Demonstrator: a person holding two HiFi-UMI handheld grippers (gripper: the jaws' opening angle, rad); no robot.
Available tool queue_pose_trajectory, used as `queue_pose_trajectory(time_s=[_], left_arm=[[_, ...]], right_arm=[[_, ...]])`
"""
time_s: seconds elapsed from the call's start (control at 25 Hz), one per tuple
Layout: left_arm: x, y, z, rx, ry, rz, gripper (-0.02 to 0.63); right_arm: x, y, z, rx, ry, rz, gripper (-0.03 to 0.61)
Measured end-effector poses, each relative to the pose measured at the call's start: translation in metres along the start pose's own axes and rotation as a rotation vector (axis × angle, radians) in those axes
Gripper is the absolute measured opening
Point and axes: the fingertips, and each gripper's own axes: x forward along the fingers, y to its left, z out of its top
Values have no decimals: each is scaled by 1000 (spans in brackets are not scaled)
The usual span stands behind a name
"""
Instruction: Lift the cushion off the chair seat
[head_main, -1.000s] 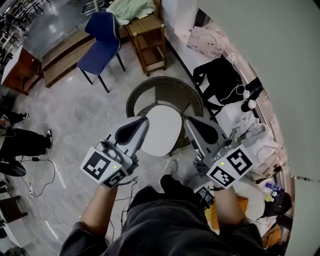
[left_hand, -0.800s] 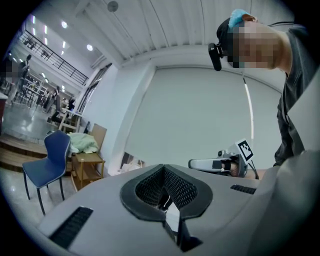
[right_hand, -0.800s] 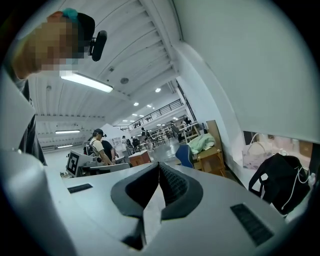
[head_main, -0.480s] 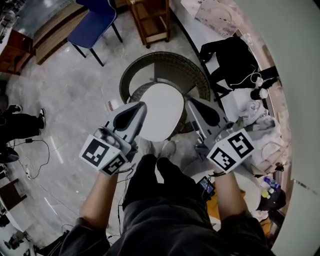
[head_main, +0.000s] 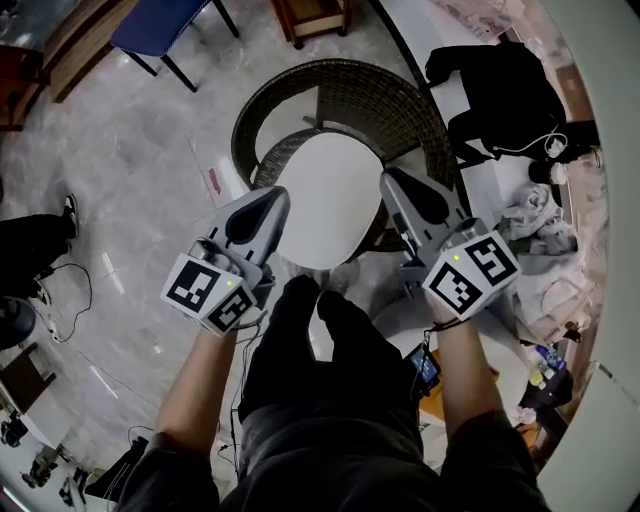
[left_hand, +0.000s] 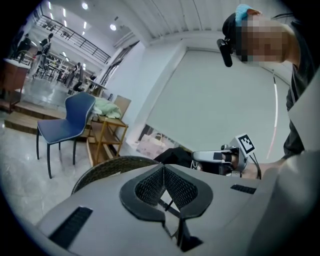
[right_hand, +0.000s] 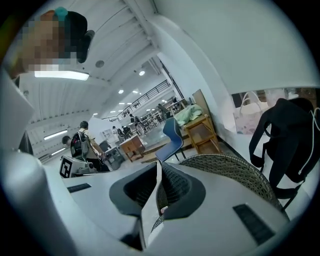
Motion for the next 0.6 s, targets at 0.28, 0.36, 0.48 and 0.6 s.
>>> queue_pose_trajectory(time_s=[0.28, 0.36, 0.48, 0.6], left_arm=[[21, 59, -61, -62, 58, 25, 58], [25, 72, -80, -71, 76, 29, 72], [26, 91, -112, -97, 105, 48, 97], [21, 113, -151, -126, 139, 84, 121]], right_arm=[[53, -51, -61, 26, 81, -47, 15], [63, -68, -83, 38, 109, -72, 15], [76, -89, -116, 38, 158, -100, 17], [89, -110, -151, 33, 210, -125, 68]])
